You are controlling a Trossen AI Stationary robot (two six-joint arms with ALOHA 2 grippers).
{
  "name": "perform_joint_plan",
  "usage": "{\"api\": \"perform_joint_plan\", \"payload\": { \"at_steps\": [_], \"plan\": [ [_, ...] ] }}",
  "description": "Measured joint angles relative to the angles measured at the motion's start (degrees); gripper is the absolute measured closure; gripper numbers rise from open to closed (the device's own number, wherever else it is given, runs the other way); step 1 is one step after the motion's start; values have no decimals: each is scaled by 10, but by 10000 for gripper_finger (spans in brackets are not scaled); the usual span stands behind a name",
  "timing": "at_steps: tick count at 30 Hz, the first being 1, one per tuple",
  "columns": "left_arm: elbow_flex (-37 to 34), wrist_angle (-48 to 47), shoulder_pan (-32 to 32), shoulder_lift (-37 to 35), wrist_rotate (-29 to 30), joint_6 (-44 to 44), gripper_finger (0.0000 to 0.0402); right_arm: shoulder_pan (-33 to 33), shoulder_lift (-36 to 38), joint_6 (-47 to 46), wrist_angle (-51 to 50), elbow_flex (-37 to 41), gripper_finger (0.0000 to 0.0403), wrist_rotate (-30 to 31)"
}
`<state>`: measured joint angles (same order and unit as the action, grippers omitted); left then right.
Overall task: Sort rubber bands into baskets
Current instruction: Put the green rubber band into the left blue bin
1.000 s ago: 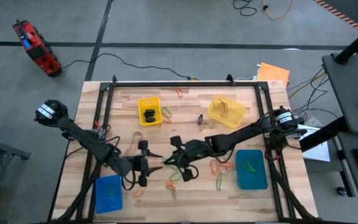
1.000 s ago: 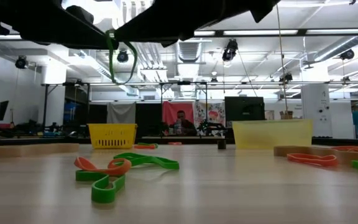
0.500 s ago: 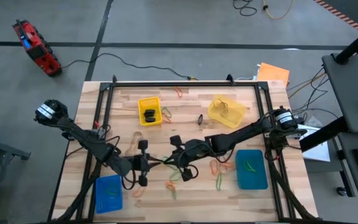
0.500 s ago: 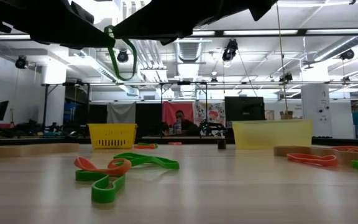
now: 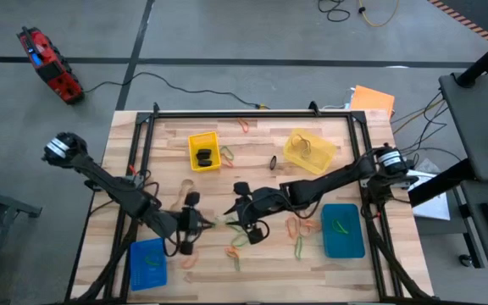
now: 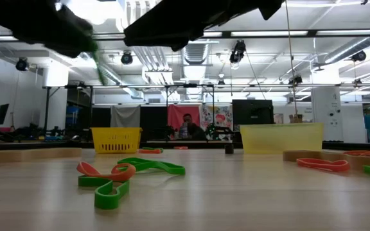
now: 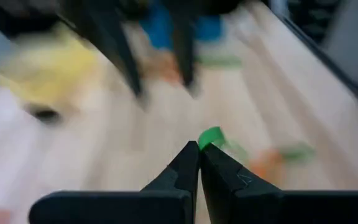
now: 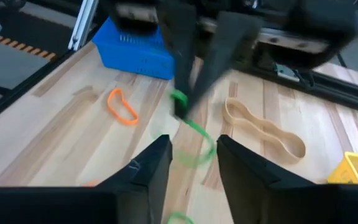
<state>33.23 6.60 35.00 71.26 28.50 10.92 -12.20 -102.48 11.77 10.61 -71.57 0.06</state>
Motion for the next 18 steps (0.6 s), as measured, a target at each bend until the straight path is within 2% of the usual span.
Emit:
{"api": "perform_joint_plan", "payload": {
  "at_steps": [4,7,10,15,18],
  "plan": [
    [80,-224,7,-14,-136,137,402,6,2,-2,-24,0,251,0],
    [160,-439,26,-1,-166,216,402,13,2,-2,-29,0,242,0],
    [231,-593,52,16,-211,253,402,20,2,-7,-29,3,237,0],
    [307,-739,90,33,-324,296,401,28,2,-18,-31,4,234,0],
    [339,-783,111,35,-342,338,401,29,2,-18,-32,6,235,0]
  ]
}}
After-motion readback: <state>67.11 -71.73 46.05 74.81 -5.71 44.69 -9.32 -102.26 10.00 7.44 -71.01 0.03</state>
